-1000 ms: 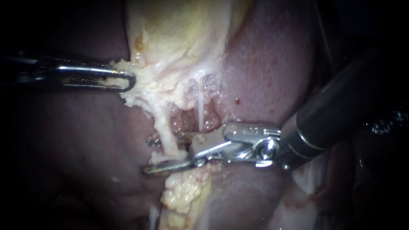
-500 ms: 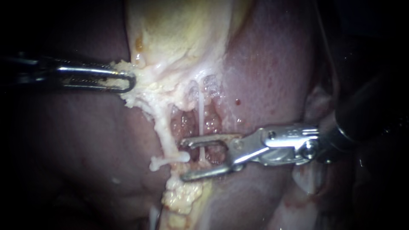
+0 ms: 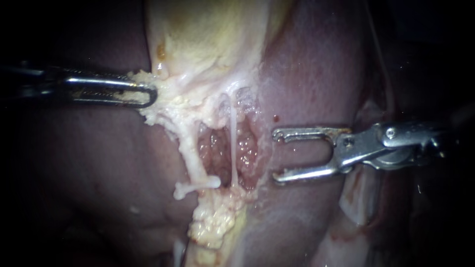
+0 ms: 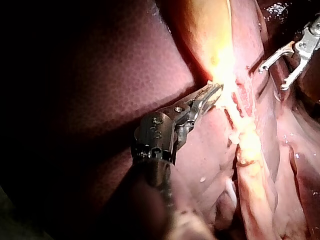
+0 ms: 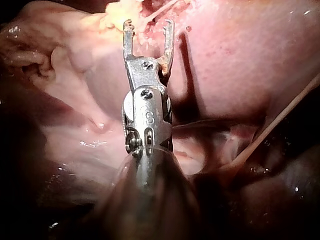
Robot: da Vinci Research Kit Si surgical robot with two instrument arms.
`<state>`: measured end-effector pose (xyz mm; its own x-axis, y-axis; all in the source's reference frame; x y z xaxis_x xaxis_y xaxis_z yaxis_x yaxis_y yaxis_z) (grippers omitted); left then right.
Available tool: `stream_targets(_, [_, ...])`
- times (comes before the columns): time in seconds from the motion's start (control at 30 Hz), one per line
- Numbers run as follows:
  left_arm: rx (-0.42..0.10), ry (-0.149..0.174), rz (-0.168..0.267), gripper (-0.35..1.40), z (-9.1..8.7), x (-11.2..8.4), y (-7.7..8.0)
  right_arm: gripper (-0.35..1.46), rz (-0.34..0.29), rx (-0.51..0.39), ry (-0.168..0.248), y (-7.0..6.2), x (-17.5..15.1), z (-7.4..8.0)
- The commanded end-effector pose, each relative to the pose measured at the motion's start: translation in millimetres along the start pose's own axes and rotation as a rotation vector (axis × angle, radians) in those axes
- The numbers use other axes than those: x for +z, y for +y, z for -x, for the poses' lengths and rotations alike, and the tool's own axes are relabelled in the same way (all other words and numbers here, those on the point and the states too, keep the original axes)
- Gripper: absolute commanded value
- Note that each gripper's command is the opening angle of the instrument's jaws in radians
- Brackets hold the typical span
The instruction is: Going back first clip left tube
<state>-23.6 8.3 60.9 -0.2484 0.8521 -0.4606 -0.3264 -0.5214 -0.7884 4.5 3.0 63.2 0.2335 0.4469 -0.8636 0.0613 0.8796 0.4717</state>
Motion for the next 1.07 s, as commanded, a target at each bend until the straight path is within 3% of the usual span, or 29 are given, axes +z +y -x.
stream_targets(0.03, [0.0,0.0,0.0,-0.35,0.0,0.0,0.0,0.5,0.0,-0.004,0.0,0.1,-0.2,-0.1])
stream_targets(0.3, [0.004,0.0,-0.006,-0.35,0.6,1.3,-0.1,0.5,-0.002,-0.004,0.0,0.1,-0.4,0.0])
stream_targets(0.67, [0.014,-0.013,0.0,-0.35,1.8,6.4,-1.1,0.5,-0.005,-0.004,0.0,0.0,-0.5,0.0])
stream_targets(1.07, [0.017,-0.016,0.0,-0.35,2.0,6.8,-1.6,0.5,-0.012,-0.004,0.001,-0.2,-0.5,-0.1])
